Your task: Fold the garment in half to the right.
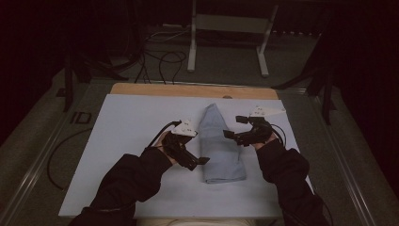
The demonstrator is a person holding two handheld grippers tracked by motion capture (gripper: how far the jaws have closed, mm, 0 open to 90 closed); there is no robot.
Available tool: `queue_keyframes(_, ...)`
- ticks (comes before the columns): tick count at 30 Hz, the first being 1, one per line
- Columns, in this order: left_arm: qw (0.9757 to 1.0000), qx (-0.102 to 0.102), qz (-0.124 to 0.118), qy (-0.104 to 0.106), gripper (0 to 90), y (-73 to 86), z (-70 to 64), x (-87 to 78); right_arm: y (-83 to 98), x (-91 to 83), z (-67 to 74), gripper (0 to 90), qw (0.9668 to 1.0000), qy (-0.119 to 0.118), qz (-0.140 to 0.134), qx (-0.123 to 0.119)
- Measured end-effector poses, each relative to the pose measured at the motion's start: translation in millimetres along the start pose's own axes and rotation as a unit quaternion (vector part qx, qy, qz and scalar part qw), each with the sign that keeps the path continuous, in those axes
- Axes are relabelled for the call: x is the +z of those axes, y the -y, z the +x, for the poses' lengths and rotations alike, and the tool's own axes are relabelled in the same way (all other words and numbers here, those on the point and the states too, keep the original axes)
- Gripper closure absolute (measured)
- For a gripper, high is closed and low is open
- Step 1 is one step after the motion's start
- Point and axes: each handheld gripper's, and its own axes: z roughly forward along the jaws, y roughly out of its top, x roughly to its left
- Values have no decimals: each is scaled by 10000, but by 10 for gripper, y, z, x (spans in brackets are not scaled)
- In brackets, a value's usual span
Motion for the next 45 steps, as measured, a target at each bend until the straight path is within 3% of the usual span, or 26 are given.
queue_keyframes(5,10000,19,-23,39,0,60,13,-71,109,-76,66,100,10000,-63,50,-47)
queue_keyframes(11,10000,53,-68,50,0,207,41,-181,271,-185,161,99,9999,51,-14,-116)
queue_keyframes(16,9999,35,-99,-71,0,423,67,-334,492,-250,216,100,10000,30,4,-16)
queue_keyframes(25,9995,-50,-125,-284,0,743,108,-581,725,-305,283,100,9999,24,126,71)
queue_keyframes(30,9985,-276,18,-464,0,1006,127,-721,867,-383,341,100,9999,77,119,58)
queue_keyframes(37,9969,-453,11,-650,1,1267,138,-837,1017,-448,372,99,9998,135,134,48)
queue_keyframes(45,9927,-869,-41,-832,1,1599,196,-905,1181,-555,369,99,9996,207,150,120)
